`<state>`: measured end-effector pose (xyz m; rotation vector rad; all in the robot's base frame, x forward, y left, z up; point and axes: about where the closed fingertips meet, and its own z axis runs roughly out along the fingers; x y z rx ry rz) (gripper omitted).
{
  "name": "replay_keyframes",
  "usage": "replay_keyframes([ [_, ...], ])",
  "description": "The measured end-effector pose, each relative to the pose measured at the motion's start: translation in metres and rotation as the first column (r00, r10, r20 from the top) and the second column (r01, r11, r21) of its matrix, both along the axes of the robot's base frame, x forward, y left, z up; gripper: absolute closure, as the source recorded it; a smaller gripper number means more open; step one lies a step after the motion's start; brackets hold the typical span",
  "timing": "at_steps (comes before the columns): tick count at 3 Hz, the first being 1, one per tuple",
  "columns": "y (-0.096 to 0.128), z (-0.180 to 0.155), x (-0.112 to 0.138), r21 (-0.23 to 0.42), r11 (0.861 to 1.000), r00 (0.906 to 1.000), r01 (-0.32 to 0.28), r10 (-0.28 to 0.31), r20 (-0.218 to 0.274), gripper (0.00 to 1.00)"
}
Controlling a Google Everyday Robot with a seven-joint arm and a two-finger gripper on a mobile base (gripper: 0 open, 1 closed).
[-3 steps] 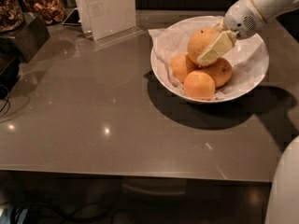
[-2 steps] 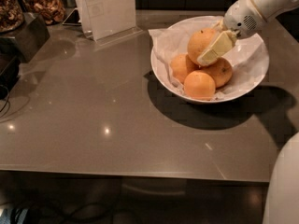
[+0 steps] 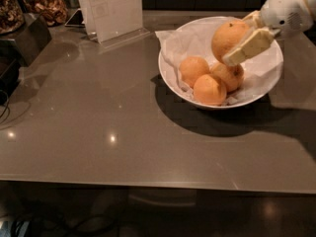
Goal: Pick orange from white bowl
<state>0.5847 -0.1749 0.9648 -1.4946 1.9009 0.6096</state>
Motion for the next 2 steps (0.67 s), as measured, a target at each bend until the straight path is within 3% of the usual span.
replay_keyframes([
  [2, -0.036, 0.004, -0.079, 0.156, 0.985, 0.9973, 0.072, -0.074, 0.004, 1.0],
])
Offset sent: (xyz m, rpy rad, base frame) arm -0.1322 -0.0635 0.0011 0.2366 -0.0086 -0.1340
